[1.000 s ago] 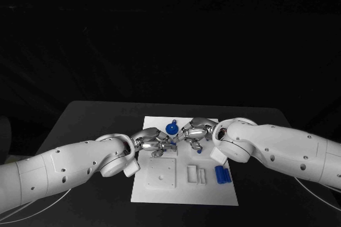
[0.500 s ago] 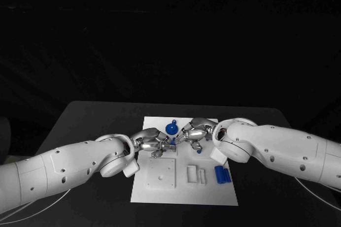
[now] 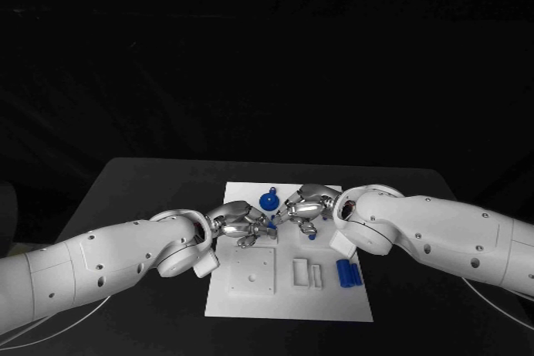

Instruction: Assemble the parts on the task board

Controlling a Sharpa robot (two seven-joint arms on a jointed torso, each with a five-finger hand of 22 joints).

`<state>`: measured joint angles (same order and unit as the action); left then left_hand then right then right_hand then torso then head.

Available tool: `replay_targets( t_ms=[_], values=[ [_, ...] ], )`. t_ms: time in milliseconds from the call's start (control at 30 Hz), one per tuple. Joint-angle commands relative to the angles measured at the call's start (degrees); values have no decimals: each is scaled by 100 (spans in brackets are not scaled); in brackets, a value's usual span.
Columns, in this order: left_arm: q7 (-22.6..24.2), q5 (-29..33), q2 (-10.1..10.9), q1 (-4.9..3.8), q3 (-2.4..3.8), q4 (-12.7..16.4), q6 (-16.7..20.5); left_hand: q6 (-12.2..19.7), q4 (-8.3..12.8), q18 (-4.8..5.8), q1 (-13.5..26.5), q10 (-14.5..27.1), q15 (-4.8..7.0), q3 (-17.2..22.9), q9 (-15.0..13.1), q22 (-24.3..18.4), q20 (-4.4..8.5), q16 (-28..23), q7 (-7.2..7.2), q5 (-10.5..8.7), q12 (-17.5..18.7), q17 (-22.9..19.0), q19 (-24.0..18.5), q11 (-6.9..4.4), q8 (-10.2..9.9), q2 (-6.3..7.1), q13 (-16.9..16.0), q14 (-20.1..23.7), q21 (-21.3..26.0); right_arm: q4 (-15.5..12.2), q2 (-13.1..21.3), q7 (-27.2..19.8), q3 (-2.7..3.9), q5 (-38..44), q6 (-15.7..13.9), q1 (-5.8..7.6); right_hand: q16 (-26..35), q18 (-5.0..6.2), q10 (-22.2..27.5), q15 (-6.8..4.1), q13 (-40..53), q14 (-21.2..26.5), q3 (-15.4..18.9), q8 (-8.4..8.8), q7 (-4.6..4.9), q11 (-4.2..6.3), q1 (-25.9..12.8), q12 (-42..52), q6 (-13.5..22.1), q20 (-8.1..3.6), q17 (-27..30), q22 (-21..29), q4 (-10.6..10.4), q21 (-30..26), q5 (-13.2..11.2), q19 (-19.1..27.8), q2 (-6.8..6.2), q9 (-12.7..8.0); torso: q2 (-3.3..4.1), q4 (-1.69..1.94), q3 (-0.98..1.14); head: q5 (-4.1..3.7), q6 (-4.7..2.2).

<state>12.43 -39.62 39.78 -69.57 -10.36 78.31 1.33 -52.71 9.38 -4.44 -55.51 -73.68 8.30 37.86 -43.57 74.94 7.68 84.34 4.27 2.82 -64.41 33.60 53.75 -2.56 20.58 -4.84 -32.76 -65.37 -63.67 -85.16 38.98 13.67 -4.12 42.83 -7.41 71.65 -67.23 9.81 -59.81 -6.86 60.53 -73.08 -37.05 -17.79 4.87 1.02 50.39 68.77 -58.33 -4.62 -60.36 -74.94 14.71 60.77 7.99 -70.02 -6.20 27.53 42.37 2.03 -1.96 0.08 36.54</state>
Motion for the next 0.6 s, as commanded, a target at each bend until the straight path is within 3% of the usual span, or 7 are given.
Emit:
replay_targets(
  t_ms=[33, 133, 600],
  values=[
    [-28, -64, -13, -4, 5, 20, -80, -112, 143, 25, -6, 12, 69, 122, -16, 91, 627, 24, -57, 6, -18, -6, -37, -30, 21, -36, 9, 9, -20, -15, -9, -97, -1, -14, 41, -5, -1, 519, 4, -10, 2, -8, 62, 23, 70, -23, -19, -35, -13, -26, -8, -90, -11, 32, 35, -31, -71, -10, -2, 1, 1, -1, 3],
    [-32, -65, -18, -4, 5, 19, -85, -115, 146, 24, -8, 10, 71, 123, -18, 90, 628, 23, -59, 5, -18, -7, -37, -31, 24, -36, 11, 8, -21, -7, -21, -94, -2, -8, 93, -5, 1, 519, 12, -7, 4, -4, 80, 26, 73, -25, -18, -38, -7, -32, -9, -89, -9, 29, 35, -27, -71, -13, 1, 1, 2, -2, 6],
    [-32, -14, -29, -4, 5, 14, -76, -126, 146, 23, -5, 6, 76, 122, -28, 89, 630, 22, -63, 5, -16, -9, -35, -36, 33, -40, 15, 6, -22, 52, -89, -88, -40, 127, 242, -50, -5, 519, -18, -27, 23, -11, -112, -8, 49, -3, 313, -27, -80, -45, -21, -93, 124, 33, -104, -13, 157, -12, 0, 2, 1, 4, 24]
  ],
)
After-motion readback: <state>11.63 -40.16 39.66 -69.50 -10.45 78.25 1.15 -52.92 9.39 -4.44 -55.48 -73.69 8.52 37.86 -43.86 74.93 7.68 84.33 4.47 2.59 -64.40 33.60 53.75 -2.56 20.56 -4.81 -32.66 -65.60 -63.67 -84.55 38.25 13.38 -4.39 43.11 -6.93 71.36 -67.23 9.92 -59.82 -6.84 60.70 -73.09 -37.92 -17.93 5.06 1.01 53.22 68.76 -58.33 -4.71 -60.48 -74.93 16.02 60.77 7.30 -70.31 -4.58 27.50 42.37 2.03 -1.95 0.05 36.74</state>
